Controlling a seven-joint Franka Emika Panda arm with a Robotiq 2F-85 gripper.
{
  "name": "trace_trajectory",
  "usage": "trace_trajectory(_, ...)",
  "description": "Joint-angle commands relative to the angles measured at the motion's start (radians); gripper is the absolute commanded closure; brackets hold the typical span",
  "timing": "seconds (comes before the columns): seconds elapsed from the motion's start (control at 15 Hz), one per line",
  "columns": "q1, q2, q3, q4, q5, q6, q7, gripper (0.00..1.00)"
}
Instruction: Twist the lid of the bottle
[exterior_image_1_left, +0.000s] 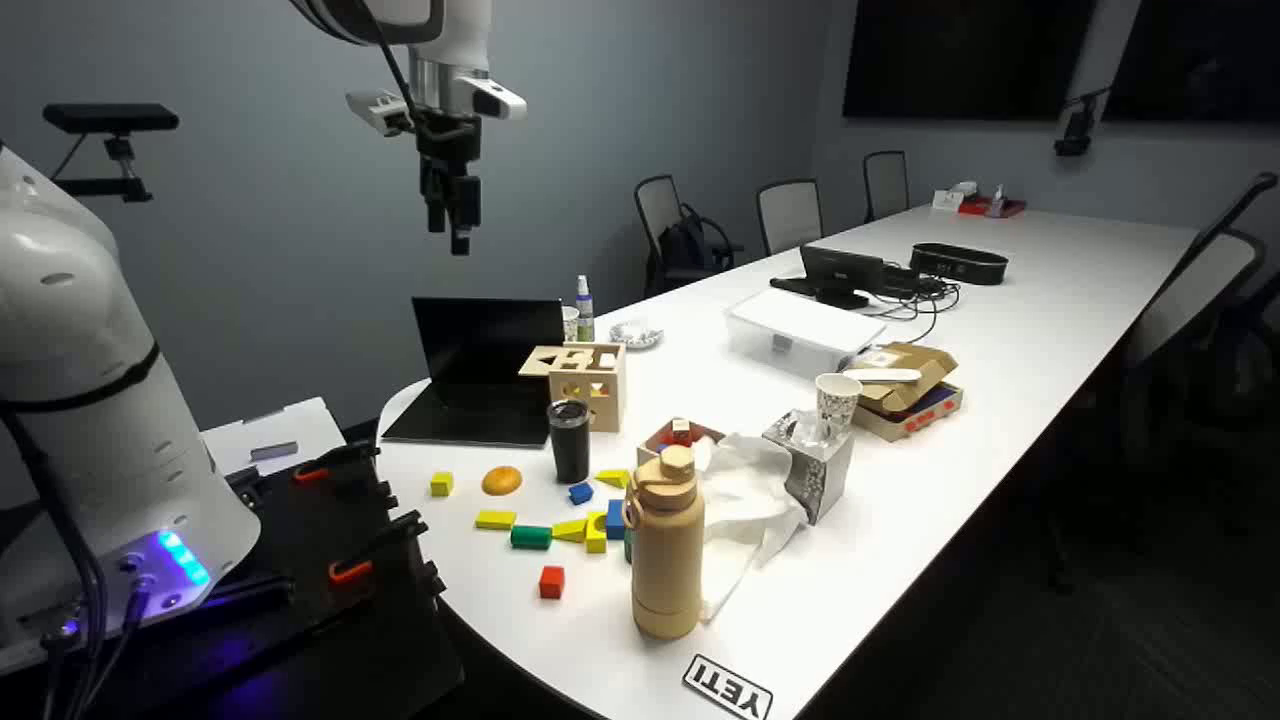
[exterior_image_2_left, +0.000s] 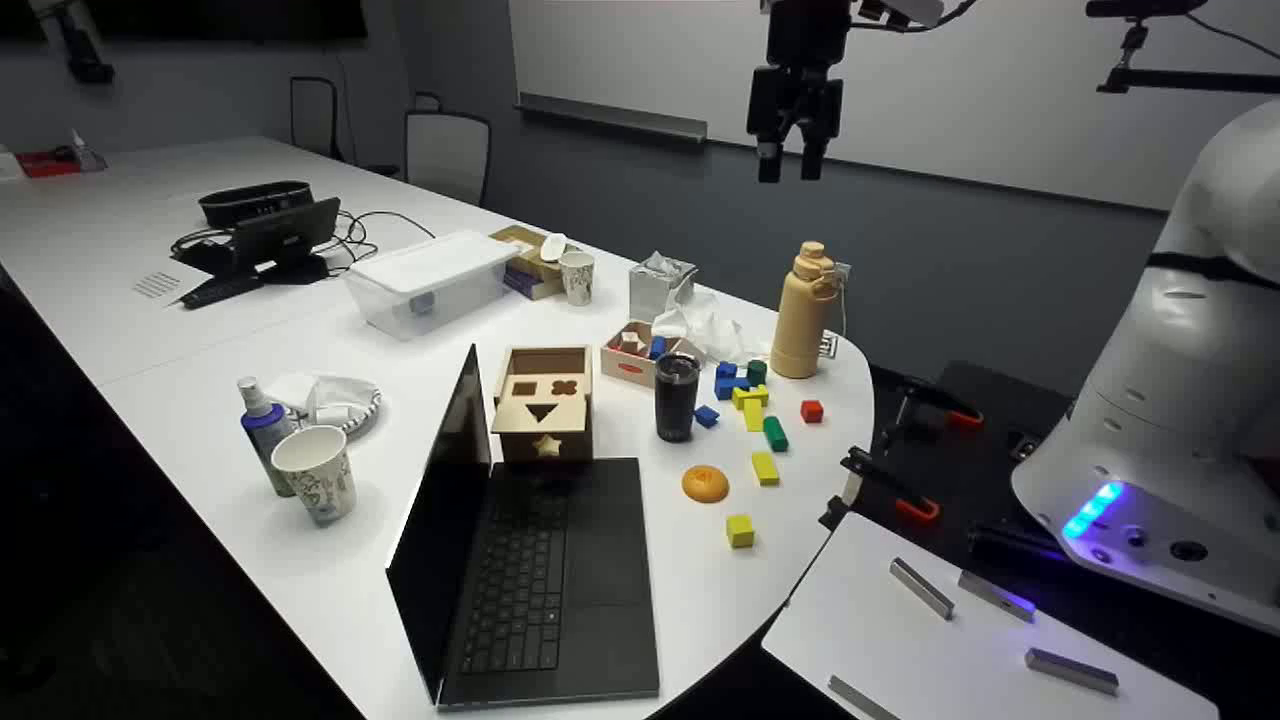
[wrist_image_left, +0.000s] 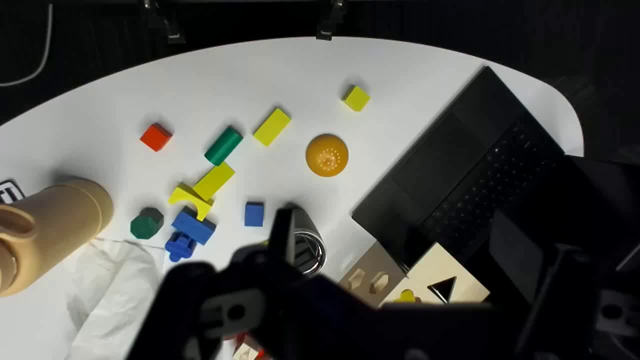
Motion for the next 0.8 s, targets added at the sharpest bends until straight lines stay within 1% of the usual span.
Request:
trace_trajectory(0.0,-0.007,0.0,0.006,0.001,0.002,-0.002,-0.002,0.0)
trace_trajectory(0.2,-0.007,0.0,0.006,0.001,0.002,-0.002,-0.002,0.0)
trace_trajectory(0.4,-0.031,0.067,0.009,0.023,-0.028,0.1,0.03,0.0)
trace_trajectory(0.53,-0.045,0.14,-0.018,0.055,-0.019,0.175,-0.001,0.0)
trace_trajectory(0.73,-0.08,0.259,-0.048,0.11,-0.037,0.305,-0.007,0.0)
